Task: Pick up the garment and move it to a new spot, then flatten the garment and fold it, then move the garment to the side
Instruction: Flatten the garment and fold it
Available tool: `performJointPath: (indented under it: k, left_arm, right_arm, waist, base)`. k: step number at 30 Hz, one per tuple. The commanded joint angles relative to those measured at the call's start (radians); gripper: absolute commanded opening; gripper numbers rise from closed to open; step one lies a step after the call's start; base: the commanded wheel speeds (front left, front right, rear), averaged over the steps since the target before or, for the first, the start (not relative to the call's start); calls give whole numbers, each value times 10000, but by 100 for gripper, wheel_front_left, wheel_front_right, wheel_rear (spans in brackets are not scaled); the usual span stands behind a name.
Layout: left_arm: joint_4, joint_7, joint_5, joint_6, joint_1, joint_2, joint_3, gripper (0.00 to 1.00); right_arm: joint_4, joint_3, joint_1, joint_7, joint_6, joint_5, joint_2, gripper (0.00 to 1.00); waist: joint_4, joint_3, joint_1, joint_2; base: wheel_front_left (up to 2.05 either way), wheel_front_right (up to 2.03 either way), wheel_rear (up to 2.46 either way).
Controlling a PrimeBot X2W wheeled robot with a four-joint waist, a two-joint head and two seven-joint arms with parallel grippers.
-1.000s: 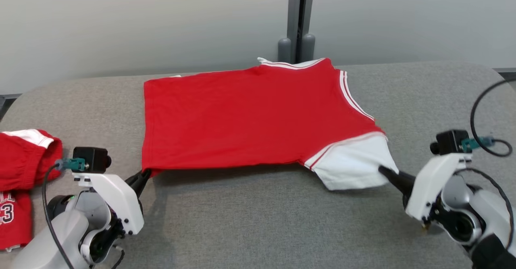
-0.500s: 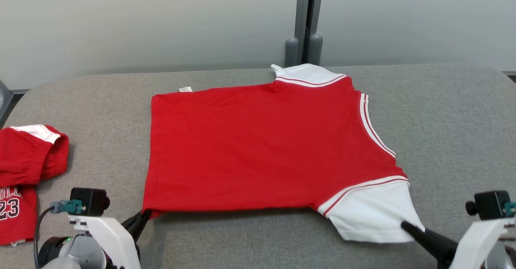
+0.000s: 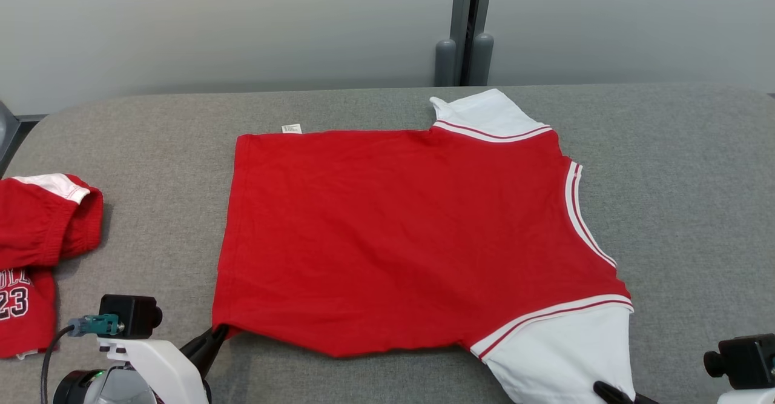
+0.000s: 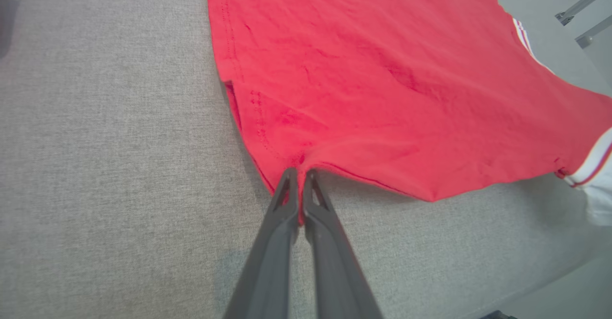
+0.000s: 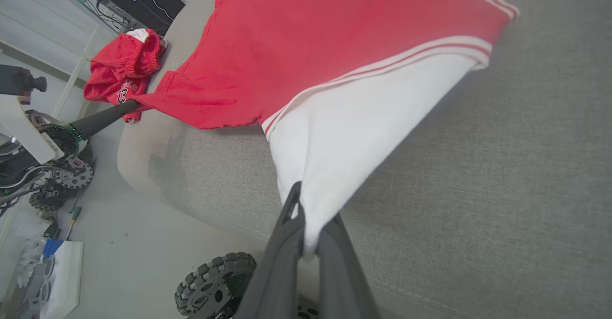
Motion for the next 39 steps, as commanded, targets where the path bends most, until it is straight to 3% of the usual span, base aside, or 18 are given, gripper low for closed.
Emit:
performJointPath:
  k: [1, 9, 17, 30, 39]
  left_arm:
    - [-49, -13, 55, 54, -30, 39, 56, 0]
    - [-128, -277, 186, 71, -379, -55, 230, 0]
    - [-61, -302, 312, 15, -693, -147, 216, 0]
    - [4, -690, 722, -68, -1314, -293, 314, 0]
    - [956, -880, 911, -371, -2137, -739, 337, 0]
  right_arm:
    - [-253, -185, 85, 293, 8, -196, 267, 0]
    - [-1049, -968, -641, 1162, 8, -1092, 1620, 0]
    - [-524, -1386, -1356, 1002, 8, -1450, 2056, 0]
    - [259, -1417, -2814, 377, 8, -1975, 1934, 0]
    - [1326, -1514, -4170, 29, 8, -1825, 1590, 0]
  waist:
    - [3, 53, 0, 0]
    - [-14, 231, 0, 0]
    - [26, 353, 0, 0]
    - [18, 932, 0, 0]
    - [19, 1406, 0, 0]
  base:
    - [0, 0, 0]
    - [0, 0, 0]
    - [0, 0, 0]
    - [0, 0, 0]
    - [0, 0, 0]
